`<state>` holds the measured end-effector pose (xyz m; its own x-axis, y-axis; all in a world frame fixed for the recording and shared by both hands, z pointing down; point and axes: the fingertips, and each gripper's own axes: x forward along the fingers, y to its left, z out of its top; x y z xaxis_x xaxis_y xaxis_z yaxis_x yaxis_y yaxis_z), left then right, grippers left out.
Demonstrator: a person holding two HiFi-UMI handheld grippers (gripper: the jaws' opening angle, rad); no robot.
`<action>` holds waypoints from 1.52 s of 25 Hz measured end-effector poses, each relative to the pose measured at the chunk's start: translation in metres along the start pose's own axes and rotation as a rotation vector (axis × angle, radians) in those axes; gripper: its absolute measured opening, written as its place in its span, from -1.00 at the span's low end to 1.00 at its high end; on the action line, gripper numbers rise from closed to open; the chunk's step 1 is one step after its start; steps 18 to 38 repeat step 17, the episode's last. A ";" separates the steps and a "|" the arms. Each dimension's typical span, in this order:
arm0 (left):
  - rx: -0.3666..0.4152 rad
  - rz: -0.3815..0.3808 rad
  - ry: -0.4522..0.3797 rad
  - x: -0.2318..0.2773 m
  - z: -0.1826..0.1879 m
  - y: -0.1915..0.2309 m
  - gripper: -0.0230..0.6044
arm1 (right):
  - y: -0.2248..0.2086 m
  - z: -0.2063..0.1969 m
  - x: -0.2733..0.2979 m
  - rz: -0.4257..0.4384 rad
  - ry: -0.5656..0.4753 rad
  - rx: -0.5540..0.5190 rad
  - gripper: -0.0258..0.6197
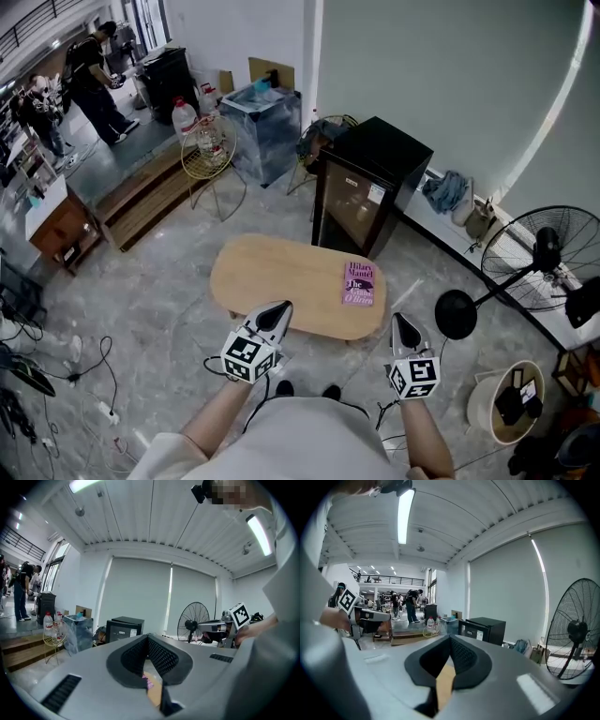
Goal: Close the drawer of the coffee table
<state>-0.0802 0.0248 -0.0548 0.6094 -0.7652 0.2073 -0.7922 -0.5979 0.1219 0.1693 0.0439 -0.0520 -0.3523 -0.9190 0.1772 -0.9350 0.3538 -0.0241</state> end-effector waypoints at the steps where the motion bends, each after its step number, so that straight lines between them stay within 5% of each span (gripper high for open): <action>1: -0.004 0.002 0.002 -0.001 -0.001 0.001 -0.90 | 0.000 0.000 0.000 -0.001 0.001 0.003 -0.89; 38: -0.013 0.033 -0.031 0.000 0.011 0.015 -0.90 | -0.007 0.013 0.010 -0.003 -0.031 -0.001 -0.89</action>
